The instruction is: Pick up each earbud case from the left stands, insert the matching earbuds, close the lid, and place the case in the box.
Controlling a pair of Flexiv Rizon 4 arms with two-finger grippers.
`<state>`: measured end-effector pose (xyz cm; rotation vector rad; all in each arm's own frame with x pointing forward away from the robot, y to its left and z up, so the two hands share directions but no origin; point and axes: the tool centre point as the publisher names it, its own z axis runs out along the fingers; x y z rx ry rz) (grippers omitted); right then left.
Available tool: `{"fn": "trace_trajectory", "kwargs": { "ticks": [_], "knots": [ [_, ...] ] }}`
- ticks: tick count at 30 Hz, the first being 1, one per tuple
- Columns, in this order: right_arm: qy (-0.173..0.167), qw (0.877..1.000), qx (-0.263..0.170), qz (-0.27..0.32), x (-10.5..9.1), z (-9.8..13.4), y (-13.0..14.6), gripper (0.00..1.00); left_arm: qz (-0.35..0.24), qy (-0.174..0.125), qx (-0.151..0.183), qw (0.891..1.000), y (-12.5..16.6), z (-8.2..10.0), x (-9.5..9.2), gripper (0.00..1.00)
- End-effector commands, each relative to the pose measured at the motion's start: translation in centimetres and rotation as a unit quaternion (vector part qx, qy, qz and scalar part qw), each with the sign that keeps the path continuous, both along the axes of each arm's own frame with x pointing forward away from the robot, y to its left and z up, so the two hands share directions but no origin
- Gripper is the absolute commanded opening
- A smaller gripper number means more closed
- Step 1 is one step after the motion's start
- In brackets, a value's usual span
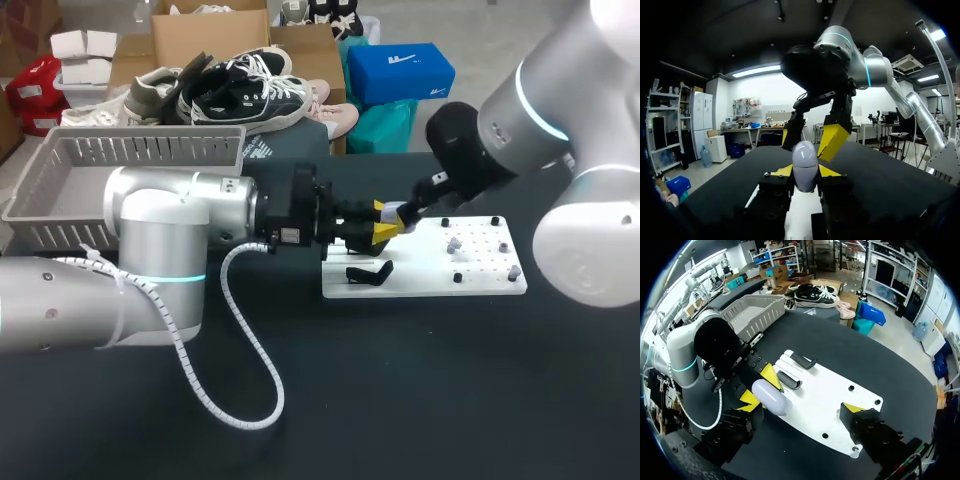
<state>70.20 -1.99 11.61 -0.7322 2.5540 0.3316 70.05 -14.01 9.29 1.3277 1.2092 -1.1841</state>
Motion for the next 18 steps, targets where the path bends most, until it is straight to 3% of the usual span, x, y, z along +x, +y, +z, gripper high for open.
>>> {"fn": "trace_trajectory", "kwargs": {
  "ticks": [1, 12, 18],
  "knots": [
    [-0.004, 1.000, -0.003, -0.005, 0.0, 0.3, 0.1, 1.00, -0.003, 0.000, 0.000, 1.000, 0.0, -0.1, 0.1, 0.00],
    [-0.018, 1.000, -0.009, -0.005, 0.9, 1.8, 0.0, 1.00, -0.003, 0.000, 0.000, 1.000, 0.0, -0.1, 0.1, 0.00],
    [-0.058, 0.998, -0.032, -0.010, 1.1, 4.1, -1.0, 1.00, -0.003, 0.000, 0.000, 1.000, 0.0, -0.1, 0.1, 0.00]
  ]
}}
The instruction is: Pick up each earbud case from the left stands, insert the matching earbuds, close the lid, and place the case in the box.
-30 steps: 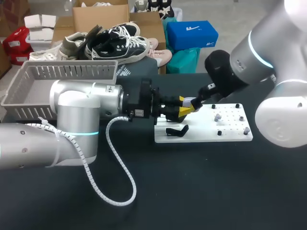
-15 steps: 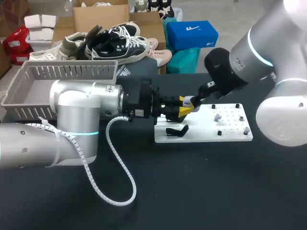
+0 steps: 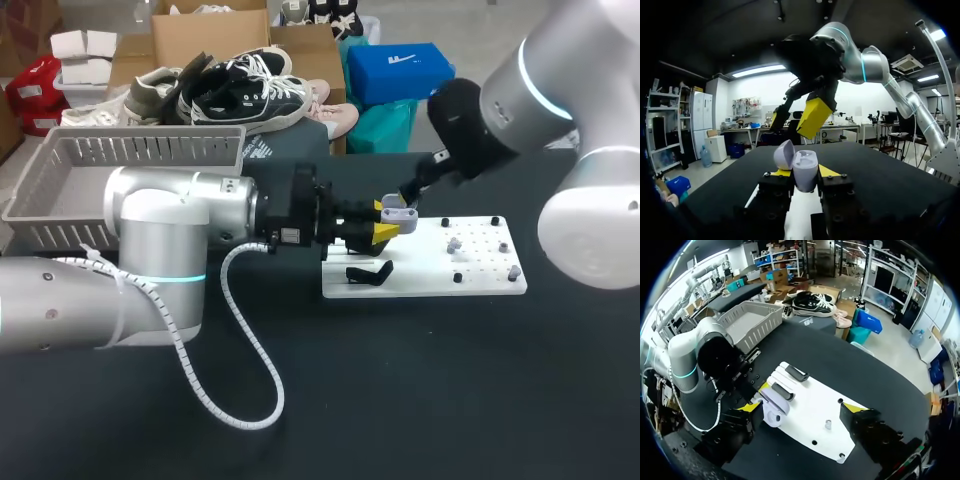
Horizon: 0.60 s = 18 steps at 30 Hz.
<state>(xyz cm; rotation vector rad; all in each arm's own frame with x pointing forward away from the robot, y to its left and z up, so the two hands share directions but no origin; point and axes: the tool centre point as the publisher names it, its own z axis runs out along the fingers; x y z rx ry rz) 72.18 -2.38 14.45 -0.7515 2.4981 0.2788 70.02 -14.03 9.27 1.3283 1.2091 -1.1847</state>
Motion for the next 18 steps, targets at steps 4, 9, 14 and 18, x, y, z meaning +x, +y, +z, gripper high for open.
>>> {"fn": "trace_trajectory", "kwargs": {
  "ticks": [4, 9, 14, 18],
  "knots": [
    [-0.053, 0.997, -0.055, -0.024, -1.3, 2.6, -2.5, 1.00, -0.002, 0.000, 0.000, 1.000, 0.0, 0.0, 0.2, 0.00],
    [-0.068, 0.991, -0.109, -0.045, -2.0, 3.3, -5.4, 1.00, -0.002, 0.000, 0.000, 1.000, 0.0, 0.0, 0.2, 0.00],
    [-0.065, 0.981, -0.170, -0.070, -2.4, 2.2, -8.3, 1.00, -0.002, 0.000, 0.000, 1.000, 0.0, 0.0, 0.2, 0.00],
    [-0.043, 0.977, -0.192, -0.081, -2.9, 0.8, -9.6, 1.00, -0.002, 0.000, 0.000, 1.000, 0.0, 0.0, 0.2, 0.00]
  ]
}}
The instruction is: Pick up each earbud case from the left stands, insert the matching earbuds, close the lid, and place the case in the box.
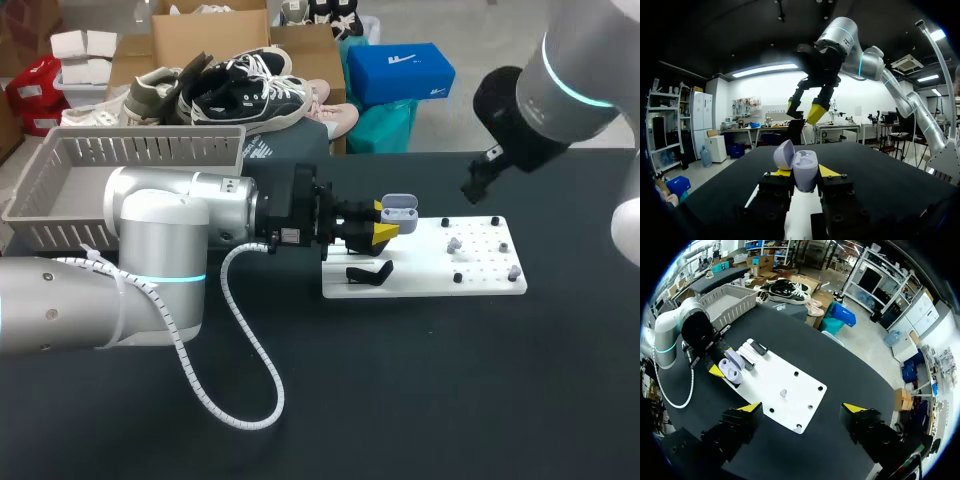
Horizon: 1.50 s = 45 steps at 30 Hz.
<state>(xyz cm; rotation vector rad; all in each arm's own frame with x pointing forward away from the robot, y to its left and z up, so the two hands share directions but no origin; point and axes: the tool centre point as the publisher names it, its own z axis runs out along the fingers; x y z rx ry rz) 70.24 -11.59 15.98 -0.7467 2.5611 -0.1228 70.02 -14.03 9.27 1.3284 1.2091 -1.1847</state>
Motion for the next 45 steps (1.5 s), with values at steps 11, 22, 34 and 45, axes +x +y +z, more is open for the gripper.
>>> {"fn": "trace_trajectory", "kwargs": {
  "ticks": [11, 22, 34, 45],
  "knots": [
    [0.051, 0.990, -0.105, -0.083, -2.5, -5.0, -3.1, 1.00, -0.002, 0.000, 0.000, 1.000, 0.0, 0.0, 0.2, 0.00],
    [0.089, 0.985, -0.105, -0.099, -3.4, -8.0, -3.9, 0.86, -0.002, 0.000, 0.000, 1.000, 0.0, 0.0, 0.2, 0.00],
    [0.116, 0.984, -0.089, -0.102, -4.9, -11.1, -3.4, 0.68, -0.002, 0.000, 0.000, 1.000, 0.0, 0.0, 0.2, 0.00],
    [0.118, 0.983, -0.088, -0.109, -4.5, -12.9, -3.4, 0.45, -0.002, 0.000, 0.000, 1.000, 0.0, 0.0, 0.2, 0.00]
  ]
}}
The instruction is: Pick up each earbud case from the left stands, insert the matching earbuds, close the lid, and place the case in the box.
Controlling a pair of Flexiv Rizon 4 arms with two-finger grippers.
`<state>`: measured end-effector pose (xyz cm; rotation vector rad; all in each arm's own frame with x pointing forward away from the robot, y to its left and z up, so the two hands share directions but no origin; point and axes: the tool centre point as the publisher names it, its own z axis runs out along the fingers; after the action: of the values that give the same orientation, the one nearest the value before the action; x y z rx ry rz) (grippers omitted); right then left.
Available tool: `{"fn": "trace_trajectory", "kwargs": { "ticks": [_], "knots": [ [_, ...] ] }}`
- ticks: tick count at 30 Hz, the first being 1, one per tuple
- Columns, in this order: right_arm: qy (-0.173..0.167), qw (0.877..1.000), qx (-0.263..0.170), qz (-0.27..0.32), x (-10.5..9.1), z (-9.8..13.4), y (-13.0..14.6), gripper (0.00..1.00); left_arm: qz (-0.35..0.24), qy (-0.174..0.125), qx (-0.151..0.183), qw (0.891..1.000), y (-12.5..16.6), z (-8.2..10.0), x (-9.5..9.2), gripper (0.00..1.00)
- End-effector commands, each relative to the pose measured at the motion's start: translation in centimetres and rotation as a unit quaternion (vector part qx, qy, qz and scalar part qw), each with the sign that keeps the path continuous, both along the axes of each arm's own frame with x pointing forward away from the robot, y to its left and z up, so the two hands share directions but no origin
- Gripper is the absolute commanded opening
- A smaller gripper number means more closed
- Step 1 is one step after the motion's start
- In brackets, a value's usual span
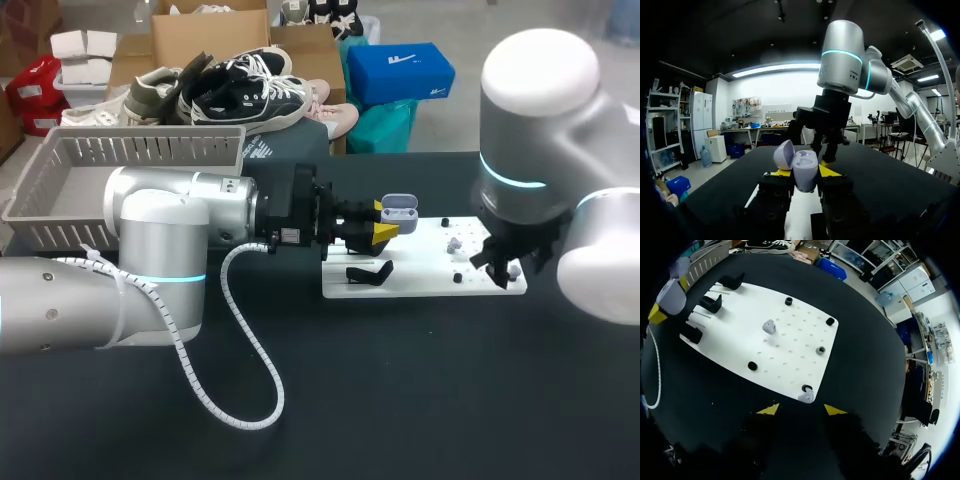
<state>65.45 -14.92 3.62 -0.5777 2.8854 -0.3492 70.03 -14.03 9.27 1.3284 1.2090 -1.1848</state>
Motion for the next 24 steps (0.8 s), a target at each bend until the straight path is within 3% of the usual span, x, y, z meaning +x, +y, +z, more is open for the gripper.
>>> {"fn": "trace_trajectory", "kwargs": {
  "ticks": [1, 5, 8, 24],
  "knots": [
    [-0.003, 1.000, -0.002, -0.004, 0.3, -0.6, -0.1, 0.45, -0.002, 0.000, 0.000, 1.000, 0.0, 0.0, 0.2, 0.00],
    [-0.005, 1.000, -0.003, -0.006, 0.8, -0.8, -0.4, 0.44, -0.002, 0.000, 0.000, 1.000, 0.0, 0.0, 0.2, 0.00],
    [-0.006, 1.000, -0.004, -0.008, 1.1, -1.0, -0.4, 0.38, -0.002, 0.000, 0.000, 1.000, 0.0, 0.0, 0.2, 0.00],
    [-0.003, 1.000, -0.011, -0.015, 1.6, -1.5, -0.6, 0.36, -0.002, 0.000, 0.000, 1.000, 0.0, 0.0, 0.2, 0.00]
  ]
}}
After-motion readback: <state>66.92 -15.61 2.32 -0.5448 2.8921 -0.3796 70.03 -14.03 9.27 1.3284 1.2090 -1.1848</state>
